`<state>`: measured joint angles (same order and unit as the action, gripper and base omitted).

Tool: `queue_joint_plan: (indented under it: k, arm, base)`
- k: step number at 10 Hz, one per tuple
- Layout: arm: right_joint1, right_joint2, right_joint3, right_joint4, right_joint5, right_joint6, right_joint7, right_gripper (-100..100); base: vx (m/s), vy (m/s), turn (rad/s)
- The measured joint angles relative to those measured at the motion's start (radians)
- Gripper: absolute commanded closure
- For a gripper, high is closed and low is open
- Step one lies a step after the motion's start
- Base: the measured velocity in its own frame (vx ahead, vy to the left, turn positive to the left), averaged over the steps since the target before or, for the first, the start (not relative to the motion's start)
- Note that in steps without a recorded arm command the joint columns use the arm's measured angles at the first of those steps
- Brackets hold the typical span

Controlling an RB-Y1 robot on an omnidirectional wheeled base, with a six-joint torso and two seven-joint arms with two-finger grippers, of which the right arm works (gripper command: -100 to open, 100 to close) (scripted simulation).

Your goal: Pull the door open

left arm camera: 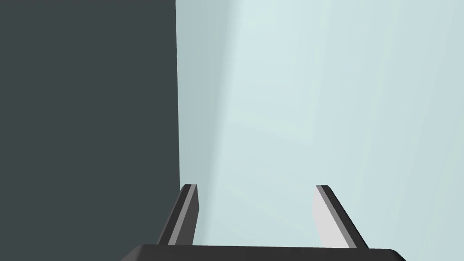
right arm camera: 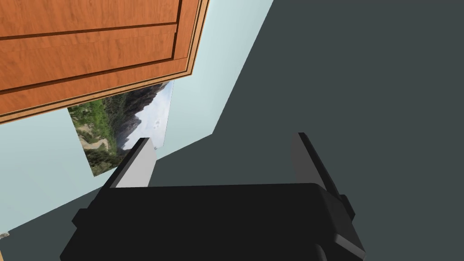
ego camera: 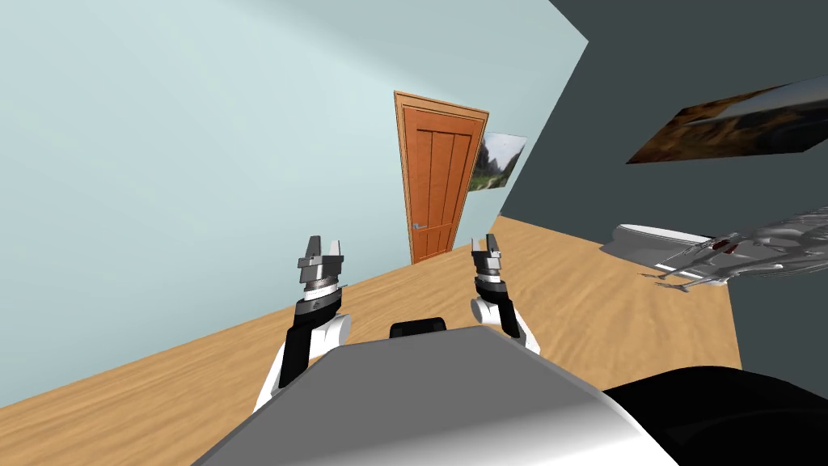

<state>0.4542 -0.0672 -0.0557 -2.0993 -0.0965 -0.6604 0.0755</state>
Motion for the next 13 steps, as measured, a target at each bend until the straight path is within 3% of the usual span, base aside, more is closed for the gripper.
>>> queue_joint_plan:
  k: [10, 13]
  arm:
    - [-0.130, -0.030, -0.043, 0.304, -0.016, -0.036, -0.020, -100]
    - [-0.147, -0.033, -0.048, 0.360, -0.018, -0.039, -0.023, -100]
  base:
    - [0.075, -0.026, 0.121]
    - [0.049, -0.025, 0.082]
